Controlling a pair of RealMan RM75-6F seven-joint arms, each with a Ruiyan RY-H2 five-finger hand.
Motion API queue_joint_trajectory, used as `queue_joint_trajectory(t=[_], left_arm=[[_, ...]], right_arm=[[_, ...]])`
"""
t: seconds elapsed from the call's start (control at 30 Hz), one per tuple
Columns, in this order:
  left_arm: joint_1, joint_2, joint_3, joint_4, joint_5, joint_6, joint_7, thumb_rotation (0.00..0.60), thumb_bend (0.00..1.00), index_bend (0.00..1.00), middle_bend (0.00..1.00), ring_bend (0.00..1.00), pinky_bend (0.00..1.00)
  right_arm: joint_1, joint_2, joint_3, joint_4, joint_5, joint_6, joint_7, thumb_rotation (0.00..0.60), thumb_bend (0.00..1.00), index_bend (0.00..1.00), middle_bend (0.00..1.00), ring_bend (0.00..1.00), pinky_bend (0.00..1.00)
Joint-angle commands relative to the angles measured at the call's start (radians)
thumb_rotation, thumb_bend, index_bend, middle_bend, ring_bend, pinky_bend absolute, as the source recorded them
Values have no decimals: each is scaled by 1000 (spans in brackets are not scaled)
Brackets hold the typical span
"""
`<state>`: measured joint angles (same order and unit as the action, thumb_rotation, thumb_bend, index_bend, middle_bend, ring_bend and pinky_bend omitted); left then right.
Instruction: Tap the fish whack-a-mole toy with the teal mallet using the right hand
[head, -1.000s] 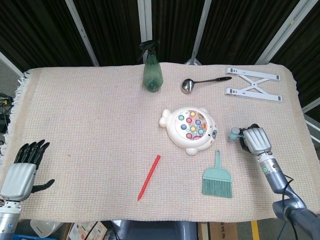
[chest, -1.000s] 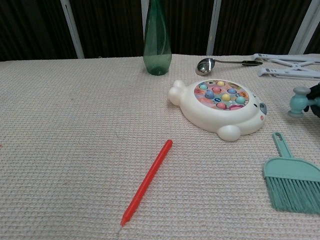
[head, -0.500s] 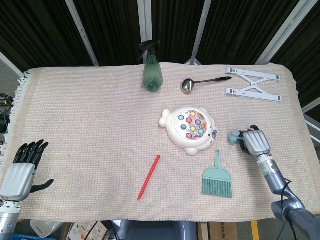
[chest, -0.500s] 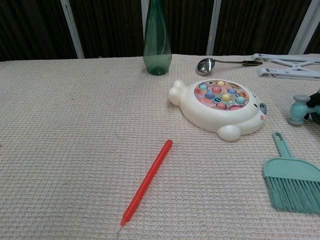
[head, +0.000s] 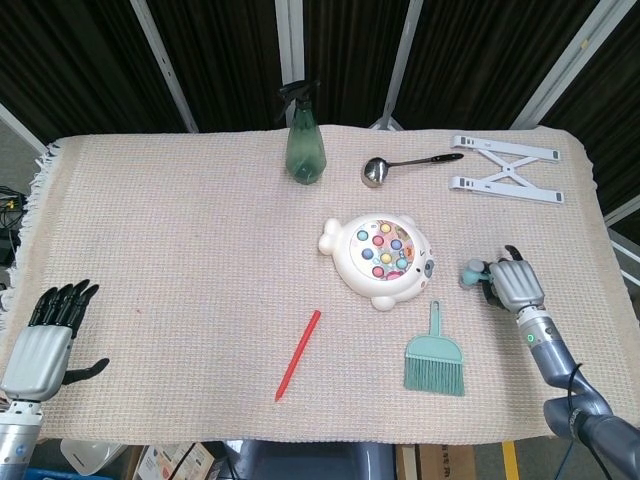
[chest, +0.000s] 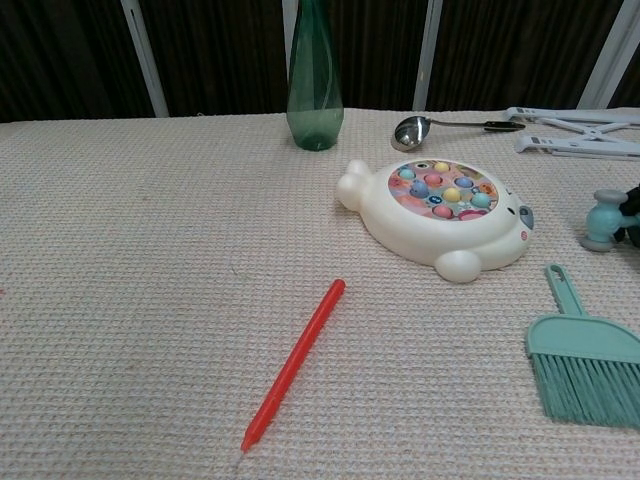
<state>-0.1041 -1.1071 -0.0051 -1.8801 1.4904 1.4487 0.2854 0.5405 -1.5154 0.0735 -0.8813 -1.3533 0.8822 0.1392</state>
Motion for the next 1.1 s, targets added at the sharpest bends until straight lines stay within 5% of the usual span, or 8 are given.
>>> queue_joint_trajectory(t=[0.03, 1.1], left_arm=[[-1, 0, 0, 0, -1, -2, -1, 600, 106, 0, 0, 0, 0], [-6, -2, 0, -2, -1, -11, 0, 600, 106, 0, 0, 0, 0]], right_arm=[[2, 14, 7, -23, 19, -20, -24, 600, 509, 562, 549, 388, 77], [-5, 70, 37, -137, 98, -56, -127, 600, 329, 418, 463, 302, 13]])
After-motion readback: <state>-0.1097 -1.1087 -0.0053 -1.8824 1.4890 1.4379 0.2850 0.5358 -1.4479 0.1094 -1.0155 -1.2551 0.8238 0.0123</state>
